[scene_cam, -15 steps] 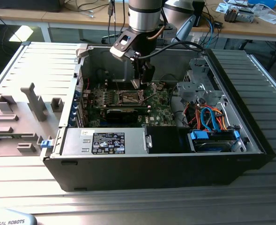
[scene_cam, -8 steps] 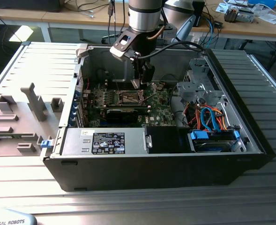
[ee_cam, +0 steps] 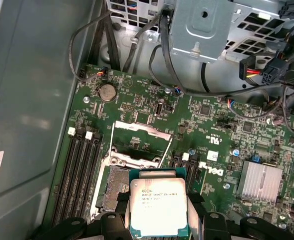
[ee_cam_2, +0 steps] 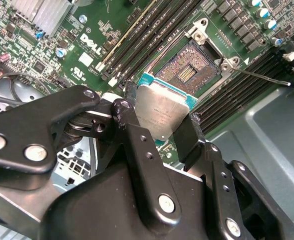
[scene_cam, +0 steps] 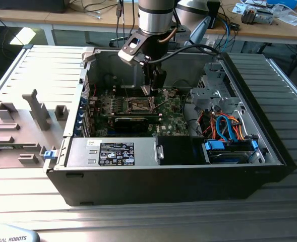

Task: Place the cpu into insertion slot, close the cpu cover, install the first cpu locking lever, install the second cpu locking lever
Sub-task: 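Place the cpu into insertion slot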

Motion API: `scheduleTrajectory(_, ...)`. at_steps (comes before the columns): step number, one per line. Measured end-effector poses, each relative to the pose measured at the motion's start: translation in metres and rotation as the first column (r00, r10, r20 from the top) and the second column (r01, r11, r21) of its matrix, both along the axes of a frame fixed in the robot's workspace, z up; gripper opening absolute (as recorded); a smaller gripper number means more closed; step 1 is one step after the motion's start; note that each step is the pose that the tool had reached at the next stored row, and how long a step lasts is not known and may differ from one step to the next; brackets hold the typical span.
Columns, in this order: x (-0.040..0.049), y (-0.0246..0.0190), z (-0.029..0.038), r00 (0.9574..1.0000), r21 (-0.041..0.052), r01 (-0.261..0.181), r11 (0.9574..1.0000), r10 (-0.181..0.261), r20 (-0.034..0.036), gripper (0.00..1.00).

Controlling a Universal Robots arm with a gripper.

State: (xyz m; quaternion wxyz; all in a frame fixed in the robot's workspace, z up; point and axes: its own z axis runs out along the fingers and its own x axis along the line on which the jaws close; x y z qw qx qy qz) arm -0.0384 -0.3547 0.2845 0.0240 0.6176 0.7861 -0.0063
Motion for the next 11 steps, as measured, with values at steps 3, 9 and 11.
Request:
scheduleTrajectory(3, 0.0000, 0.0000, 0.0000, 1.0000, 0.0000, 0.003, 1.0000, -0.003, 0.0000, 0.54)
scheduleTrajectory(9, 0.0000, 0.0000, 0.0000, 1.0000, 0.0000, 0.007, 1.0000, -0.007, 0.0000, 0.54)
scheduleTrajectory(11, 0.0000, 0.0000, 0.0000, 1.0000, 0.0000, 0.009, 1.0000, -0.009, 0.0001, 0.54)
